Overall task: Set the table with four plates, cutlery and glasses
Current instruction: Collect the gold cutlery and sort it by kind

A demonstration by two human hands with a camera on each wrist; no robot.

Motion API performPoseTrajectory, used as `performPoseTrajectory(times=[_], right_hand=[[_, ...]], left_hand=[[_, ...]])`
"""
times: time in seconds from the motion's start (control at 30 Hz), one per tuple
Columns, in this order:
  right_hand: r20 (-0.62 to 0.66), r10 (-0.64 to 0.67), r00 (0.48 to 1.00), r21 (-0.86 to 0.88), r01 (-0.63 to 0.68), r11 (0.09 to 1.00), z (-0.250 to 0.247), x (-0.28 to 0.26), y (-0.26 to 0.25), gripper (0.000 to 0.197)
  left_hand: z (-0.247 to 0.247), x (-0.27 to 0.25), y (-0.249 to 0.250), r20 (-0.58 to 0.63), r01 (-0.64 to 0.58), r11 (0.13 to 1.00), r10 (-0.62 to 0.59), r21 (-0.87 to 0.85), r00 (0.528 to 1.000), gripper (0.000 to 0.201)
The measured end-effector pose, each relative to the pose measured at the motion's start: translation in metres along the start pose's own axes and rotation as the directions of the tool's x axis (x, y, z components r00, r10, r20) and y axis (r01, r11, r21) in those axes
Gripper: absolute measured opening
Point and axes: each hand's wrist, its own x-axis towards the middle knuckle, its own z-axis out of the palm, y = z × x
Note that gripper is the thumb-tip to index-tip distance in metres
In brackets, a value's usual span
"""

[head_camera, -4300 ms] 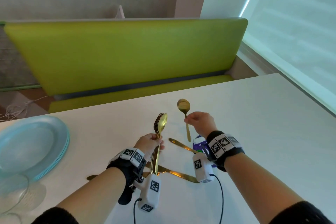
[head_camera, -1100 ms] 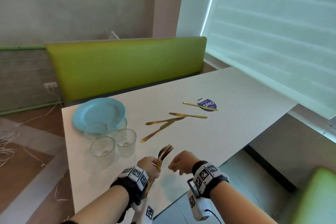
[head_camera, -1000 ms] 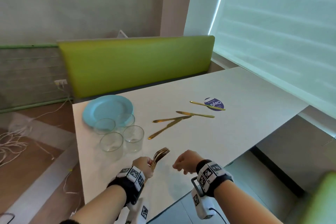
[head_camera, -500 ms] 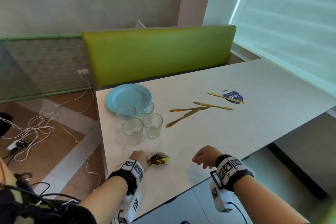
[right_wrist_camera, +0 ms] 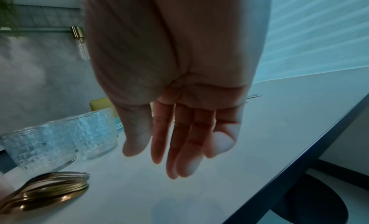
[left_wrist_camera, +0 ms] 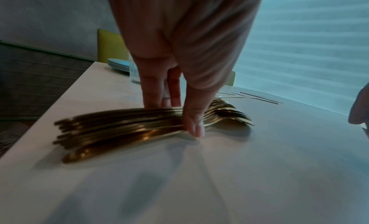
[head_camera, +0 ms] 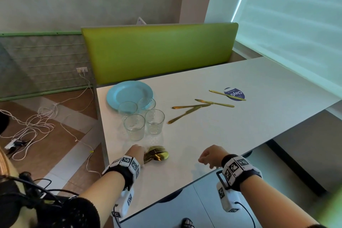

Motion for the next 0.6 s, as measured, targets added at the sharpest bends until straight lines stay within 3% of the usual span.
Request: performPoseTrajectory(times=[0.3,0.43,0.6], right_hand=[[-0.025,0.005,1.000,0.003,-0.005,1.000,-0.010,-0.010,-0.003,0.027],[-0.042,0.009,0.999,-0.003,-0.010,1.000,-0.018,-0.011,-0.007,0.026],[-0.070,0.006,0.998,-0.029,-0.008,1.000,-0.035,-0.009,-0.012,0.023]], left_hand=[[0.002,-0.002,0.000,-0.026,0.044,0.997,-0.046,-0.071,0.999,0.060],[-0.009,-0.001,0.009,-0.038,0.033,0.997,-0.036,-0.064,0.999,0.054],[-0.033,0.003,0.043,-0.123,-0.072,0.991,0.058,-0.114,0.991,0.044]])
